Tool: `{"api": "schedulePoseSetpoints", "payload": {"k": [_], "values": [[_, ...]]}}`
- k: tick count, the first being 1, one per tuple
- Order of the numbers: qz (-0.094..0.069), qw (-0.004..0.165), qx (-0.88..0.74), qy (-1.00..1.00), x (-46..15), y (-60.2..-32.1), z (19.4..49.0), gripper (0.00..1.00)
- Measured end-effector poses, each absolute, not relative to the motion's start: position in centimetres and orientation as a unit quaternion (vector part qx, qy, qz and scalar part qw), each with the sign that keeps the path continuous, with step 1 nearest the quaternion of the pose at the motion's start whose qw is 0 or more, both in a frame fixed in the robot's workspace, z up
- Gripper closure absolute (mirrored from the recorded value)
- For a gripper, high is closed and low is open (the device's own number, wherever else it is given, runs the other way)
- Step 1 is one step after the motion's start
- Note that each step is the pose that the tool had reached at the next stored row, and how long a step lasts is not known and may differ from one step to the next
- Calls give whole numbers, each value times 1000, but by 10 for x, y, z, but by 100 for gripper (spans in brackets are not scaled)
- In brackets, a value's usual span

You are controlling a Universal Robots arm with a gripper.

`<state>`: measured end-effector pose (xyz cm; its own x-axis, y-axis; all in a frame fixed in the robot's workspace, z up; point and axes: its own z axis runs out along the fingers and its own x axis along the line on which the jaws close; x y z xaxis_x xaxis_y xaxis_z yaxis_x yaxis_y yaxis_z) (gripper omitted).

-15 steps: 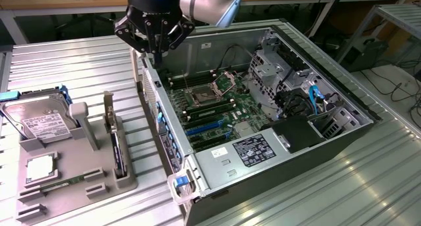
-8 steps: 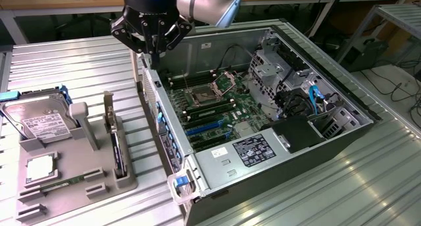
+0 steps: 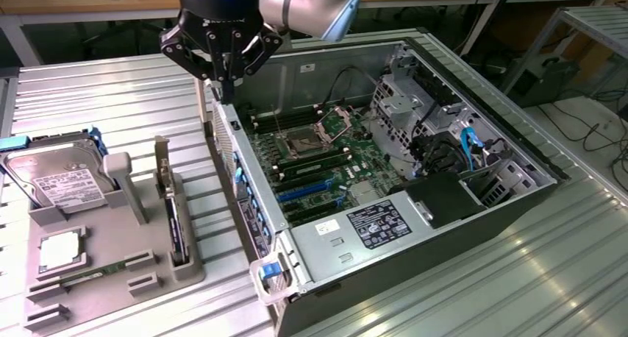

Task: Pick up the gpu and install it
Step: 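Reach for the gpu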

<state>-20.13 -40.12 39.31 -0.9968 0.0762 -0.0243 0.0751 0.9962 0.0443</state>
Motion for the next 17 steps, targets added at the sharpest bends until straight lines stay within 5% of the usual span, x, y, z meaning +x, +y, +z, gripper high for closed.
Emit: {"api": "schedulePoseSetpoints", "payload": {"k": [17], "values": [[22, 13, 38, 999, -215, -401, 393, 89]]}}
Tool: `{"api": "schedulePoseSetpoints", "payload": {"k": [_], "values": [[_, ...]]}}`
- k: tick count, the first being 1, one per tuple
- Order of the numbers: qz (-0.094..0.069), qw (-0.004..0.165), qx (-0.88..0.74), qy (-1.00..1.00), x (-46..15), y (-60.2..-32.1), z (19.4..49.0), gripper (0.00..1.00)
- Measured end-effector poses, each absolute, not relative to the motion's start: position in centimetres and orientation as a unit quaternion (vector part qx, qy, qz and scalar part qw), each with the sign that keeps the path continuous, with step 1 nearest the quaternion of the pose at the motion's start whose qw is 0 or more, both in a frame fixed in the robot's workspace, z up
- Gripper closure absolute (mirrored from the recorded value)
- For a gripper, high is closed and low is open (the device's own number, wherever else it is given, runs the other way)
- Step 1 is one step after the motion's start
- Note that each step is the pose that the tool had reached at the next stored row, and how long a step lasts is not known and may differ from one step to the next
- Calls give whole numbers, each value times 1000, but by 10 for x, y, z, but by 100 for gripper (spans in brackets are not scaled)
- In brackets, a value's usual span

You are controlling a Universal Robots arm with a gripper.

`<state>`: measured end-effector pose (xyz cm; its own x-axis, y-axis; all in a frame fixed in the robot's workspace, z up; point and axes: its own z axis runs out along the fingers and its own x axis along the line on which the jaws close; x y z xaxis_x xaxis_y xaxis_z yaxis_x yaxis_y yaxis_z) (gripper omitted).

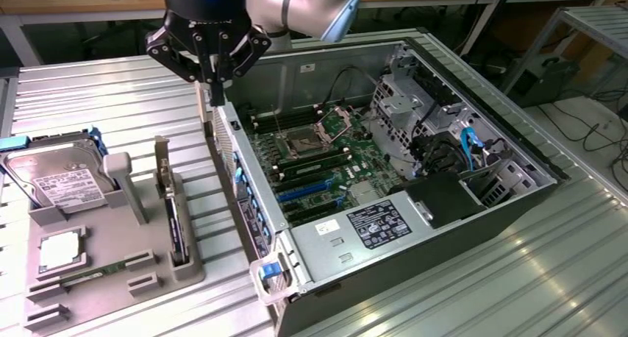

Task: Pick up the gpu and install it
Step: 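Reach for the gpu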

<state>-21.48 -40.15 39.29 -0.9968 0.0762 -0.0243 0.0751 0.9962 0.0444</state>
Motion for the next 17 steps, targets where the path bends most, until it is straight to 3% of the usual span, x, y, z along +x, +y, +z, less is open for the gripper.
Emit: {"api": "schedulePoseSetpoints", "payload": {"k": [17], "values": [[22, 13, 38, 999, -230, -402, 393, 89]]}}
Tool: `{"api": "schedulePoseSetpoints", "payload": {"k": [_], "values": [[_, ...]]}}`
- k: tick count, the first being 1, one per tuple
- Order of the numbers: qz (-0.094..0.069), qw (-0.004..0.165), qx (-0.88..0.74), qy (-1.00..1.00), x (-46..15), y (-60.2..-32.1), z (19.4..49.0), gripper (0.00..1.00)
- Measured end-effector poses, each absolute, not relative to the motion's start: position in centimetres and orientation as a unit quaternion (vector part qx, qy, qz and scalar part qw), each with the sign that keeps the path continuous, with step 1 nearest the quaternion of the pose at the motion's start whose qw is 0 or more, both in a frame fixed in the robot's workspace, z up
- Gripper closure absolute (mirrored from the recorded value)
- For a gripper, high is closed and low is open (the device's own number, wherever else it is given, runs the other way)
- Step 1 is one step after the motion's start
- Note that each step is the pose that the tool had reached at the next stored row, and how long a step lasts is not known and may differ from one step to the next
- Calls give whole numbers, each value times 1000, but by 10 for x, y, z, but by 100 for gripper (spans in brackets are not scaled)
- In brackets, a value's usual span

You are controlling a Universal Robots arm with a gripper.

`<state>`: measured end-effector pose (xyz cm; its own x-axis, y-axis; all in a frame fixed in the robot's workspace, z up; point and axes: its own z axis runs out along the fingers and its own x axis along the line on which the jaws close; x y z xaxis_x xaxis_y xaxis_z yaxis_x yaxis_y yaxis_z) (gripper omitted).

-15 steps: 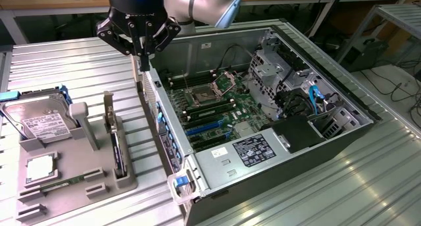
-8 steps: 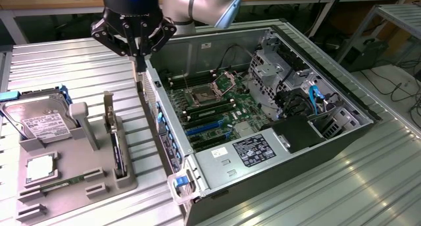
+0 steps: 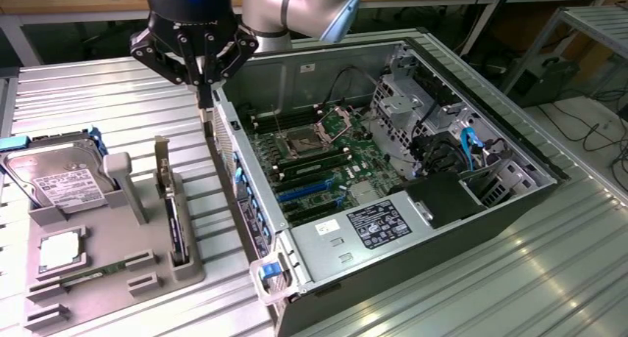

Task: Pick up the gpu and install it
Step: 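Reach for the gpu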

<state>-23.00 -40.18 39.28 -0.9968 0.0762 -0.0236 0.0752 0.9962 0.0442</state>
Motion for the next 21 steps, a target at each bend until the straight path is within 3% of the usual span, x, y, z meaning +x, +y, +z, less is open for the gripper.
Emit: {"api": "schedulePoseSetpoints", "payload": {"k": [21], "values": [[22, 12, 38, 999, -286, -405, 392, 89]]}}
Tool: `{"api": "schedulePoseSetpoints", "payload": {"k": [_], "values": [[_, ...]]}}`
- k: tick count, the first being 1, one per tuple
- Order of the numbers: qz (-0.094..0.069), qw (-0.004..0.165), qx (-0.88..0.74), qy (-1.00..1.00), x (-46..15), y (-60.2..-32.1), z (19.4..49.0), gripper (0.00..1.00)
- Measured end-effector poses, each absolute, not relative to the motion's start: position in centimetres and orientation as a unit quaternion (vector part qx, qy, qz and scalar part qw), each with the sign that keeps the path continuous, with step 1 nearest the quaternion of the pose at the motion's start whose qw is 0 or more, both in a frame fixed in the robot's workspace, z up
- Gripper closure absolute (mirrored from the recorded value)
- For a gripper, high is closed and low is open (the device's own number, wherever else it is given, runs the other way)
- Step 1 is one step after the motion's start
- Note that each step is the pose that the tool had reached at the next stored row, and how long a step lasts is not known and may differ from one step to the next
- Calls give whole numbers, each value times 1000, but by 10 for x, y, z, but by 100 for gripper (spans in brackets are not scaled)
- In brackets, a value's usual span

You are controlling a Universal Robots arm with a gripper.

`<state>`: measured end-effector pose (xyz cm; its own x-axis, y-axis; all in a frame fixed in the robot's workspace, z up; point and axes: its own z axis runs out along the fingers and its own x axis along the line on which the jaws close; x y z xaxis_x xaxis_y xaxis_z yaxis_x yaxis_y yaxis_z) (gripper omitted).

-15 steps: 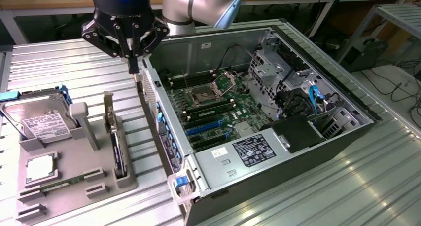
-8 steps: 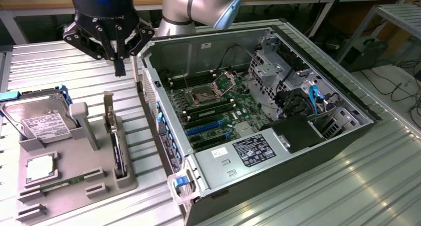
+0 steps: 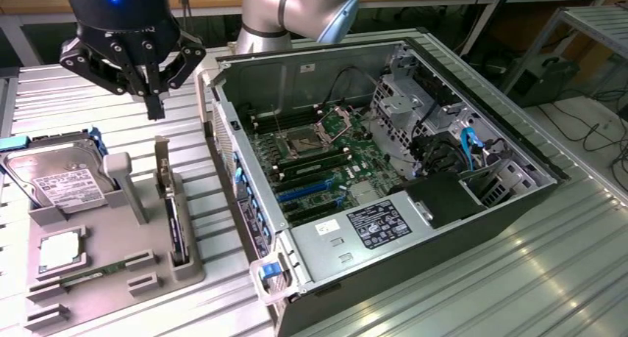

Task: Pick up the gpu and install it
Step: 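Reach for the gpu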

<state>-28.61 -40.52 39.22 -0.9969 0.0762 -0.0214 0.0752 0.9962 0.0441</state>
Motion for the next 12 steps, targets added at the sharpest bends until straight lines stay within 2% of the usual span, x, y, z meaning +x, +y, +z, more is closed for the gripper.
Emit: {"api": "schedulePoseSetpoints", "payload": {"k": [12], "values": [[22, 12, 38, 999, -298, -409, 392, 89]]}}
